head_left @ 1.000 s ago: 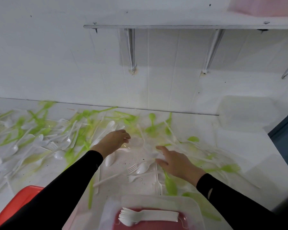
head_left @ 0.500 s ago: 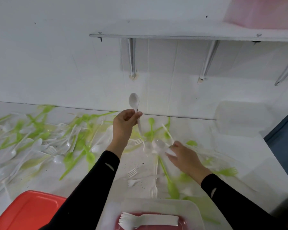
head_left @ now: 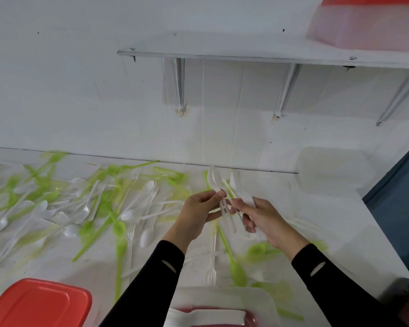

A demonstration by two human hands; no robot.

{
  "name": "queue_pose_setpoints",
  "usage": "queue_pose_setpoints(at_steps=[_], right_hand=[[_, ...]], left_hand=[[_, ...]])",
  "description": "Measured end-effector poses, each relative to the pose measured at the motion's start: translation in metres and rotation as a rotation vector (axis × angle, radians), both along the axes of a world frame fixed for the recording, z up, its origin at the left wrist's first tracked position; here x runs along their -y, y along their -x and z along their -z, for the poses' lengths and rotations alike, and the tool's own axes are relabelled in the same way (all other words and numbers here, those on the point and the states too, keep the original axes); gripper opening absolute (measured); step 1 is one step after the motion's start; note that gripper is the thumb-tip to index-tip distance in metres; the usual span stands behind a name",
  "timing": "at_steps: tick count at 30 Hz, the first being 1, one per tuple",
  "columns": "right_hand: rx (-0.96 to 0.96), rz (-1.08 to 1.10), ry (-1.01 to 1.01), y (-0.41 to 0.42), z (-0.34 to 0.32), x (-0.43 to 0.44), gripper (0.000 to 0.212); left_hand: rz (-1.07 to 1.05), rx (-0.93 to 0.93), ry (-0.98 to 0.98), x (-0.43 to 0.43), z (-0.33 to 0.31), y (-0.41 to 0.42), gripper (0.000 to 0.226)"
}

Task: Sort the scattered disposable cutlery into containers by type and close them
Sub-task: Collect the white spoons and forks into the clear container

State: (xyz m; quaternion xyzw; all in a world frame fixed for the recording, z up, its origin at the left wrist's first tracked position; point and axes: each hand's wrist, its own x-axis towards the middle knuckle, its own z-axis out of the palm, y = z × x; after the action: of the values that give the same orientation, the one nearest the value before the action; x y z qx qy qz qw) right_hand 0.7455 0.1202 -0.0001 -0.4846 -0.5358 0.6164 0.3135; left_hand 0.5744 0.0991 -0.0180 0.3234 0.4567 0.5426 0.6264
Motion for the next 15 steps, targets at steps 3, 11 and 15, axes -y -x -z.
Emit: queue_pose_setpoints(at_steps=[3, 11, 15], right_hand=[[0.069, -0.023, -0.065, -0.0028, 0.0009, -0.0016, 0.027], [0.220, -0.004, -0.088, -0.0024, 0.0024, -0.0009, 0.036], [0.149, -0.022, -0.110, 0.0008, 0.0062, 0.0016, 0.022]], left_hand=[[0.026, 0.004, 0.003, 0.0015, 0.0018, -0.0015, 0.032], [-0.025, -0.017, 0.004, 0.0016, -0.0015, -0.0049, 0.043], [-0.025, -0.061, -0.025, 0.0025, -0.0033, -0.0060, 0.021]])
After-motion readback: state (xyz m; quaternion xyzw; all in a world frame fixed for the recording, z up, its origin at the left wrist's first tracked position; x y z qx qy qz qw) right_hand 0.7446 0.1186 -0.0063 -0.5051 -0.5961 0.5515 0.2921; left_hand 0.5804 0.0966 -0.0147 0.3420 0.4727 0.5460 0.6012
